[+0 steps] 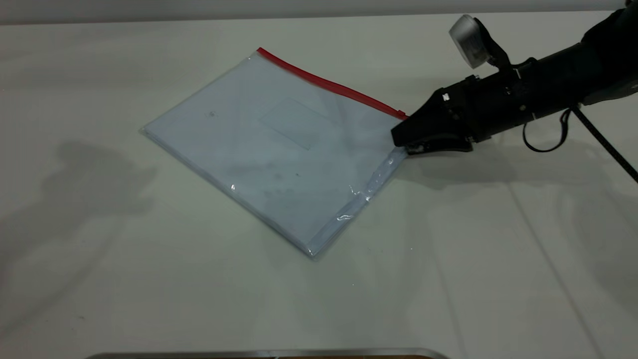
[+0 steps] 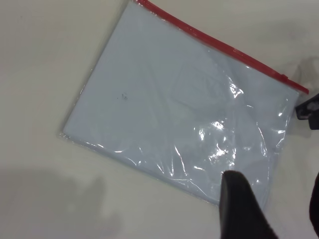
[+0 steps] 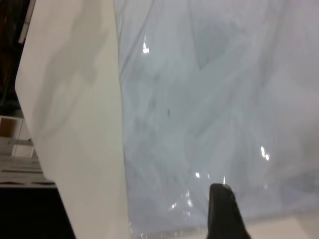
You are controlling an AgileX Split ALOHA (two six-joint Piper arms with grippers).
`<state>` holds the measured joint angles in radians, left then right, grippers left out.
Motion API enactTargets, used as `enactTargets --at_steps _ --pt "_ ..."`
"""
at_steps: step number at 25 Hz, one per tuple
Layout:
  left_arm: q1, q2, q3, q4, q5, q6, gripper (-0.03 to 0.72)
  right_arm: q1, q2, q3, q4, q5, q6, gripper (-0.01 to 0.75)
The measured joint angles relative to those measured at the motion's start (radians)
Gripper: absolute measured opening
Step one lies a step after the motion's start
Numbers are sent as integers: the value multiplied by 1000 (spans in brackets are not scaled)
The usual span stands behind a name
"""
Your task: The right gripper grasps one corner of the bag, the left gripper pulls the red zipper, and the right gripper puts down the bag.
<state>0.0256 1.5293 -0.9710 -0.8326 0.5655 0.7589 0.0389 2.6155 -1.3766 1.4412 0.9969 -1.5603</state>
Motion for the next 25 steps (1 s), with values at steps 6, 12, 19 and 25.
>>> enactTargets --at_steps 6,12,19,25 --pt "0 0 0 0 0 0 405 -60 0 -1 -54 -6 31 491" --pt "0 0 0 0 0 0 405 -59 0 -2 20 -54 14 491" --pt "0 0 0 0 0 0 405 1 33 -2 159 -54 -63 491" --pt "0 0 0 0 1 -1 405 48 43 -2 270 -62 -85 464"
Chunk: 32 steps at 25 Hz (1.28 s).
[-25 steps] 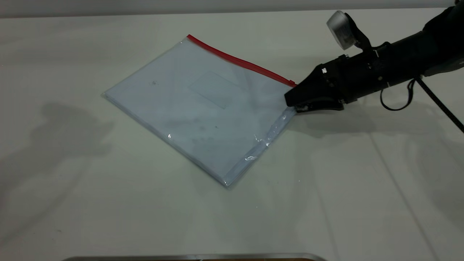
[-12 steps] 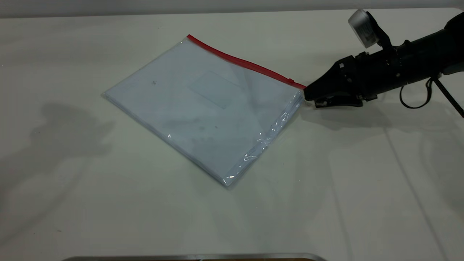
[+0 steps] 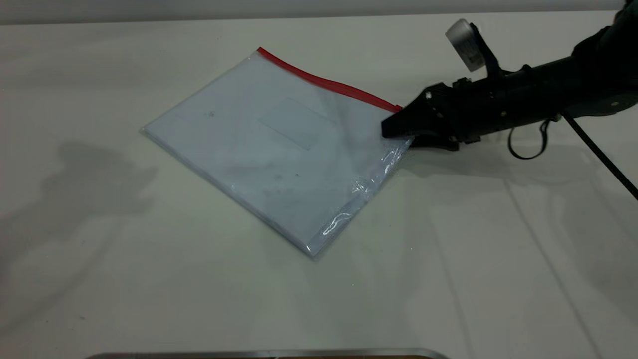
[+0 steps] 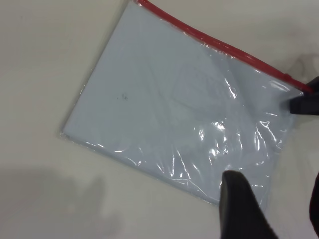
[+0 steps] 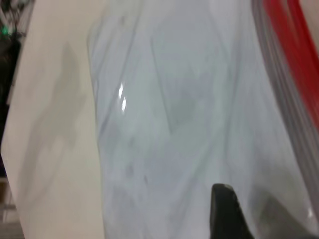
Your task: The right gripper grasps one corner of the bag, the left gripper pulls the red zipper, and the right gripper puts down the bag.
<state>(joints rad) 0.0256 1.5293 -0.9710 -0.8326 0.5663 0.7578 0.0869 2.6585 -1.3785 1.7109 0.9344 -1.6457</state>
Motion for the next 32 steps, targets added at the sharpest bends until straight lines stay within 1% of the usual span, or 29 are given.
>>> enactTargets --at_steps 3,6,8,11,14,20,23,25,27,29,32 --pt "0 0 0 0 0 0 405 11 0 -1 51 -5 -5 401" --pt "0 0 0 0 0 0 405 14 0 -1 55 -7 -8 294" --pt "0 0 0 0 0 0 405 14 0 -1 46 -6 -8 220" --pt "0 0 0 0 0 0 405 18 0 -2 12 -5 -8 138" --pt "0 0 0 0 0 0 405 21 0 -4 -47 1 -7 40" --pt "0 0 0 0 0 0 405 -19 -67 -59 -226 0 30 33" --pt "0 0 0 -1 0 0 405 -28 -87 -121 -188 -22 41 33" --pt "0 1 0 -4 0 0 405 -6 -89 -155 -85 -47 41 33" --pt "0 7 0 -19 -2 0 405 33 -89 -167 -48 -53 39 33" --pt "0 15 0 -31 -4 0 405 79 -89 -172 -109 -20 53 33" --pt "0 34 0 -52 -4 8 405 129 -89 -172 -357 89 134 33"
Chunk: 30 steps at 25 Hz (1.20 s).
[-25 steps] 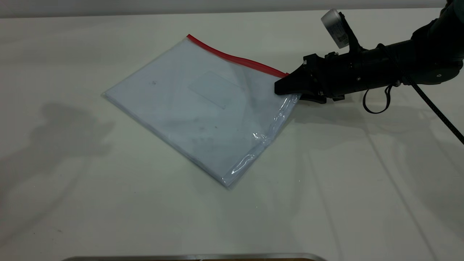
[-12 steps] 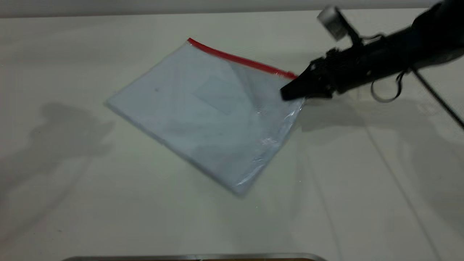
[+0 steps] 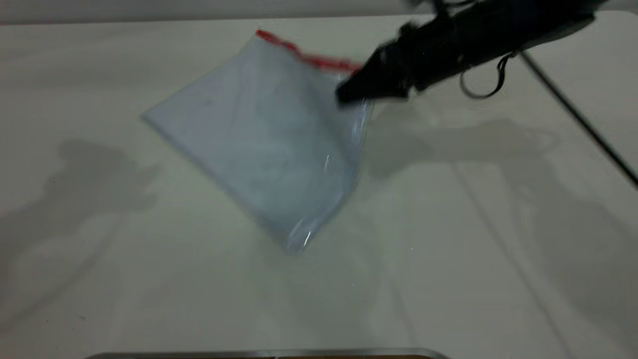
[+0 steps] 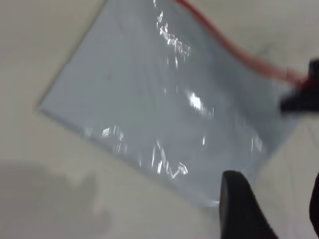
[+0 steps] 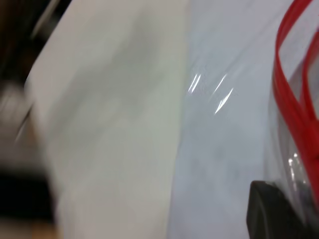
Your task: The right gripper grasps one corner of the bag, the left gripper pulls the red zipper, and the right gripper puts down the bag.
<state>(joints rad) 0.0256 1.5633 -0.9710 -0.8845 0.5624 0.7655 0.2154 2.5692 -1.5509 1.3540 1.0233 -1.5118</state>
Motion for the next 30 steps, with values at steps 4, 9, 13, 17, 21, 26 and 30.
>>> enactTargets --at_steps 4,9,13,17,21,26,30 --pt "-2 46 0 -60 -6 73 405 -34 -20 0 -292 79 90 33" --pt "-47 138 -3 -239 -31 287 405 -110 -62 0 -243 17 85 33" --pt "-101 274 -49 -368 -24 506 405 -71 -67 0 -122 14 38 33" --pt "-141 434 -172 -409 39 663 405 2 -67 0 -104 13 20 33" --pt "-162 602 -356 -408 174 696 405 35 -67 0 -80 6 -10 33" --pt "-179 769 -558 -324 379 663 405 36 -67 0 -29 -26 -60 33" --pt "-198 863 -679 -245 472 593 405 36 -67 0 -21 -44 -75 33"
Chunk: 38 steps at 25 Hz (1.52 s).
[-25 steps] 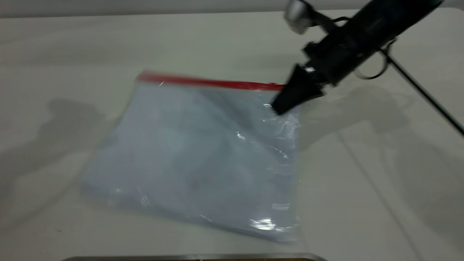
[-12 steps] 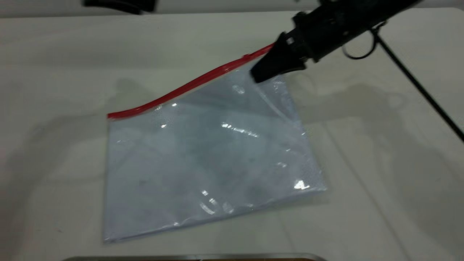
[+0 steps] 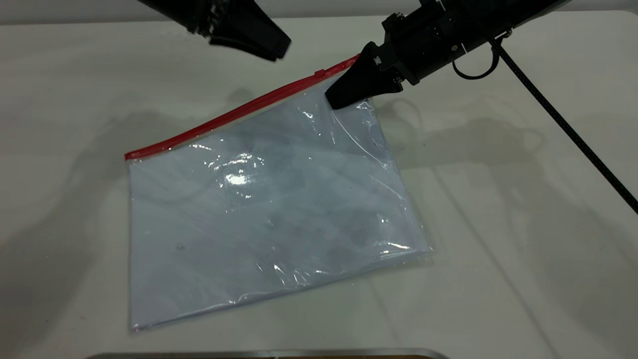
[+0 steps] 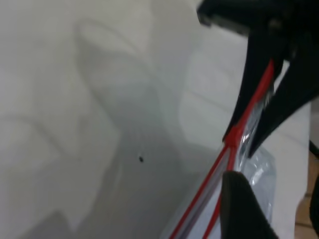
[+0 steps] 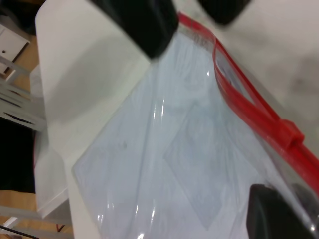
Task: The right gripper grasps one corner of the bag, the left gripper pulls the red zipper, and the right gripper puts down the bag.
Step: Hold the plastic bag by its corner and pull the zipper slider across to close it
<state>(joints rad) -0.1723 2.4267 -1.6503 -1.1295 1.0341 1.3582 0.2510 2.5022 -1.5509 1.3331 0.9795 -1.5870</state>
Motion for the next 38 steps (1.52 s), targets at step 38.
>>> enactTargets --at_steps 38 --pt "-91 69 -142 18 3 -4 336 0 0 0 6 70 -58 33"
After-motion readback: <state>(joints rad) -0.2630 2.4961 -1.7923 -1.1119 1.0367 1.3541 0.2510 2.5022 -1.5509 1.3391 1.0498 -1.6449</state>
